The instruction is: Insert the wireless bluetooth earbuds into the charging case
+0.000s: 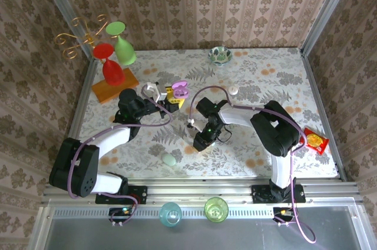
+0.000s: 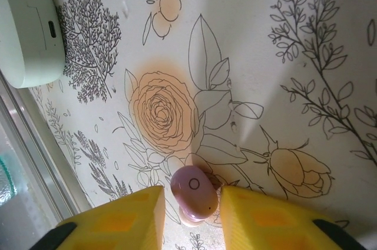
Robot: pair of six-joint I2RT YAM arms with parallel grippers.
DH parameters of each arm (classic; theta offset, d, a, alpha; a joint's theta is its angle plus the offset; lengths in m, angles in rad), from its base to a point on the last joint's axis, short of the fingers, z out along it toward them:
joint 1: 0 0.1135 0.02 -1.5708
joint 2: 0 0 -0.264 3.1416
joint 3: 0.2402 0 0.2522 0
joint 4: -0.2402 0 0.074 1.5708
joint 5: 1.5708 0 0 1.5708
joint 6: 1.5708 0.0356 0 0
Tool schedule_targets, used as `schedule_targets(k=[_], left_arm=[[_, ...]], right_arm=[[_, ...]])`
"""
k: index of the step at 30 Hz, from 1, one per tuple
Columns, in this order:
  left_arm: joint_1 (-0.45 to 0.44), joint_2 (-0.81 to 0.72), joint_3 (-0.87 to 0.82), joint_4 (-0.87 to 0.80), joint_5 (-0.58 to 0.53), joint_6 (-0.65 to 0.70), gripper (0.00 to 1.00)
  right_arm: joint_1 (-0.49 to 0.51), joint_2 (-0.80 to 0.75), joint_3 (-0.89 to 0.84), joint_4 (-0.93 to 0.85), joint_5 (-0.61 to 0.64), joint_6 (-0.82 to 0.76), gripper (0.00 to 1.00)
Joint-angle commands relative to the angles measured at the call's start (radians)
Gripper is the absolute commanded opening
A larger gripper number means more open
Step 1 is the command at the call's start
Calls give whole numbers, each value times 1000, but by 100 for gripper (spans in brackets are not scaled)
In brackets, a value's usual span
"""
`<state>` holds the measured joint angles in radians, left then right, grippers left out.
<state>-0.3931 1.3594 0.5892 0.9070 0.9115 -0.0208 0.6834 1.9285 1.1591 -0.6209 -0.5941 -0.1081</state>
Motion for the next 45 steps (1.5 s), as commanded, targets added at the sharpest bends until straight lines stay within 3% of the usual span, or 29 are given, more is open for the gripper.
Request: schedule_targets(k=[1,8,17,27,36,45], left_arm=[[-3,-5,21,4,-4,26,18],[-4,3,25,4,-5,29,18],[-3,3,19,4,-11,37,18],[-8,41,17,-22,-55,81,18],[-34,142,14,47,-153,90,18],[-57,186,21,46,-209,114,18]], right_arm=[[7,30,10,13,10,-1,29],[7,8,-15,44,-2,43,22],[-26,-92,-87,156,97,170,19],[-85,-259,-153,215,366,299,19],[-78,-411,-82,144,507,324,19],[-45,-501,70,95,503,328,19]])
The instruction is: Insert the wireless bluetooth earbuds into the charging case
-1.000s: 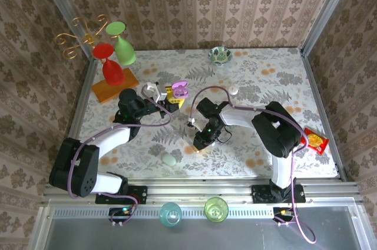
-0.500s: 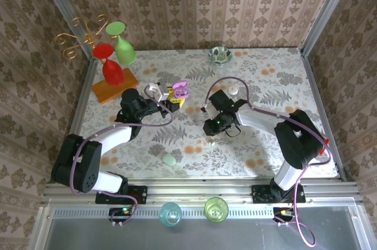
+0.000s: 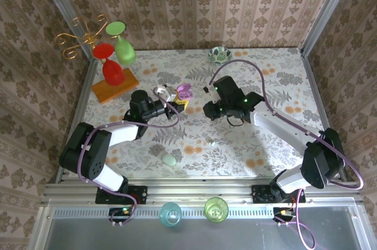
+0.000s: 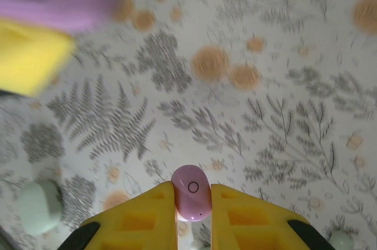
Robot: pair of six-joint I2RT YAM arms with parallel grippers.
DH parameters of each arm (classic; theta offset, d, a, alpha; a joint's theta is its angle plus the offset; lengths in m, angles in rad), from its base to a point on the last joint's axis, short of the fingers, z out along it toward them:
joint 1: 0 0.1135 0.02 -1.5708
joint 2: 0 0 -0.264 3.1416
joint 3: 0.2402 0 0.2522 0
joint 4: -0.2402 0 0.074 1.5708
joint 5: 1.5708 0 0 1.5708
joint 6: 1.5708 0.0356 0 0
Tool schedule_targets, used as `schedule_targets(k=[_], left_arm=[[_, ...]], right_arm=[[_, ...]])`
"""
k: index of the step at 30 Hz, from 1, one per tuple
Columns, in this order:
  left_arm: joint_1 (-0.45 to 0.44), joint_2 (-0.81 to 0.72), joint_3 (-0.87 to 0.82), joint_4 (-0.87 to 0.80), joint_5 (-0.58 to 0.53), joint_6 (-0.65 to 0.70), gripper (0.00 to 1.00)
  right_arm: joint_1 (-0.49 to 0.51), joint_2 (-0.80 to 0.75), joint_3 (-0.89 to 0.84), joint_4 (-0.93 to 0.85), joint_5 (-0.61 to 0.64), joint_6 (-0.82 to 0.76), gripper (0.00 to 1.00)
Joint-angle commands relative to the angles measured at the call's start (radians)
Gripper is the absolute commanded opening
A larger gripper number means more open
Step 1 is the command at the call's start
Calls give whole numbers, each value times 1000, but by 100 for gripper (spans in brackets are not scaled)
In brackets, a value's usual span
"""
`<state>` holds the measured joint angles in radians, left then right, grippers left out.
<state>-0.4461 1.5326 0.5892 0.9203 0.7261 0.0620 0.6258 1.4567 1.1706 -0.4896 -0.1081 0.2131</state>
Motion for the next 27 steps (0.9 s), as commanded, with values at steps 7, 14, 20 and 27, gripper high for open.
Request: schedule_targets(k=[7,14,20,27], left_arm=[[-62,33,31,39,-31,37,18],[-78,32,30,43,-31,32,18],[-85,36,36,49,-32,29,18],[-92,48,43,60,-28,19,17]], right_arm=[[32,16,172,0,10,-4,19],[31,69,217,38,5,-8,19],[31,94,222,52,-19,0,19],[32,115,219,80,-64,21,19]])
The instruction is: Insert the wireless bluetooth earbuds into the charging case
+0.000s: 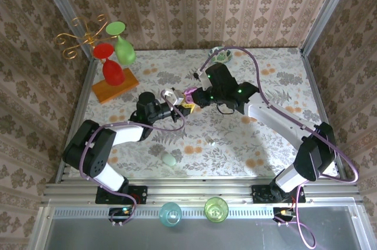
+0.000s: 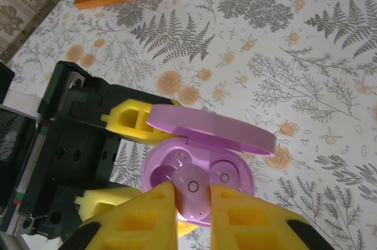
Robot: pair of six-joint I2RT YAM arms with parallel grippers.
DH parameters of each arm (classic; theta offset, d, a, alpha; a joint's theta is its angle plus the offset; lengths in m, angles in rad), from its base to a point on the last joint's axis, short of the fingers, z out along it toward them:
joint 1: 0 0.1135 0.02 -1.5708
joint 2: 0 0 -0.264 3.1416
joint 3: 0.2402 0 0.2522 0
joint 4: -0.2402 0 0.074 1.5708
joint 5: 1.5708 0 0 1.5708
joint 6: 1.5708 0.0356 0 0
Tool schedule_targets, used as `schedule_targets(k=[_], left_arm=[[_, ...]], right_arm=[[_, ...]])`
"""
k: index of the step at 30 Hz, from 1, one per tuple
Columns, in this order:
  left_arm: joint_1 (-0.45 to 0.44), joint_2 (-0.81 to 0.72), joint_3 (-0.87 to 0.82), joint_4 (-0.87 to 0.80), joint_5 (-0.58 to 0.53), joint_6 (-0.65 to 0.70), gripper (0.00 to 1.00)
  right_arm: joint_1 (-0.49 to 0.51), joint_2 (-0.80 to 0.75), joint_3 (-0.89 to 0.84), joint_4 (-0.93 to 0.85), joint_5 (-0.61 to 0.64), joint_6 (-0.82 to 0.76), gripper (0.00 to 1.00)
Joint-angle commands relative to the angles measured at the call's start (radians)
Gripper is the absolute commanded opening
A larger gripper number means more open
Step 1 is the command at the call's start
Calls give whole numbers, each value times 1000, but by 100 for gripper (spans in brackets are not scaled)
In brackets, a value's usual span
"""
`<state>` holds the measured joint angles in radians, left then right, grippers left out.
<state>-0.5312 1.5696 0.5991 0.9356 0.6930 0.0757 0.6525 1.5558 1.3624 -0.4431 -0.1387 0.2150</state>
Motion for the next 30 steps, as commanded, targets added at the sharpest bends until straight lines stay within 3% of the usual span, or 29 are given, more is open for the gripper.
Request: schedule_targets(k=[1,25,30], left_arm=[[-7,12,34,46,5,5,17],[-9,2,37,31,10,15,17],[-6,3,34,28,9,19,17]], right_arm=[[6,20,29,31,-38,21,19],[11,72,9,64,-56,46,19],[10,40,-8,58,-58,46,30]])
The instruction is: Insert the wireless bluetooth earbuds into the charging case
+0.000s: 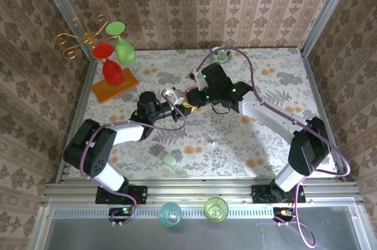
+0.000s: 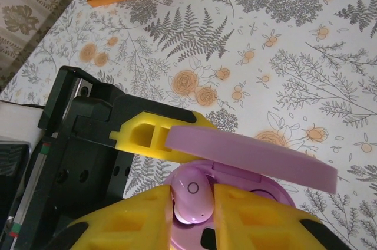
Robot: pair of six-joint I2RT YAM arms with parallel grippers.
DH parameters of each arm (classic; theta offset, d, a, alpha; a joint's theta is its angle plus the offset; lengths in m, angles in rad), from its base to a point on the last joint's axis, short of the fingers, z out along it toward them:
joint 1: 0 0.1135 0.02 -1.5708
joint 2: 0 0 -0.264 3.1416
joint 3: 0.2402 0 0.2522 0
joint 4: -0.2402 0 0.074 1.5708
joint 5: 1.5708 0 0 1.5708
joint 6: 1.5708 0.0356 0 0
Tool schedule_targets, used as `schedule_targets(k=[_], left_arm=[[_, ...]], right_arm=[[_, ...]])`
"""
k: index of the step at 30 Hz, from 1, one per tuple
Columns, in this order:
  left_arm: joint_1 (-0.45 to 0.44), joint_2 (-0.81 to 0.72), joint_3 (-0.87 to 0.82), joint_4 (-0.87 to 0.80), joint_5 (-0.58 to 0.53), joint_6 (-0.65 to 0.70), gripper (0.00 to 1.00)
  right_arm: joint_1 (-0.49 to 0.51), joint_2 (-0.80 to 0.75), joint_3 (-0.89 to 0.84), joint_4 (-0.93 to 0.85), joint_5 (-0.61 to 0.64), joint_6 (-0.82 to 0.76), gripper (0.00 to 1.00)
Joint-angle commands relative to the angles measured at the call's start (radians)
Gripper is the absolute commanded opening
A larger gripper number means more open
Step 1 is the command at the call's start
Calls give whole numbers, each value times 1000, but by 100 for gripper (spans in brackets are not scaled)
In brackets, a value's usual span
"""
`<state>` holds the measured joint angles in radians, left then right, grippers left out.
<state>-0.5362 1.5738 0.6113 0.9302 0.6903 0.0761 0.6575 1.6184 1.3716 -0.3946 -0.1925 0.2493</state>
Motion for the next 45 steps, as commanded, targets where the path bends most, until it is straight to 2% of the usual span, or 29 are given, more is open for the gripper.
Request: schedule_targets(k=[1,6,11,18,21,25,26,34,36,45], left_arm=[[1,-3,22,33,11,18,17],[4,-5,19,36,12,20,17],[7,-9,15,39,19,26,17],[15,-24,3,41,56,69,17],[15,-36,1,23,67,89,17],[12,-53,-4,-1,84,101,17],[12,-57,-6,0,86,102,17],[12,-68,-13,15,94,94,17],[13,-66,-13,34,61,61,18],[21,-56,3,57,44,10,17]], right_arm=[[5,-35,-23,13,-1,9,34],[4,-91,-47,16,27,8,41],[0,-148,-82,41,42,11,44],[-38,-216,-120,93,53,91,50],[-51,-216,-106,86,76,116,58],[-81,-174,-62,43,88,160,76],[-88,-159,-47,27,84,172,78],[-113,-56,38,-64,40,188,80],[-113,-54,29,-71,18,181,80],[-122,-172,-129,64,-126,185,80]])
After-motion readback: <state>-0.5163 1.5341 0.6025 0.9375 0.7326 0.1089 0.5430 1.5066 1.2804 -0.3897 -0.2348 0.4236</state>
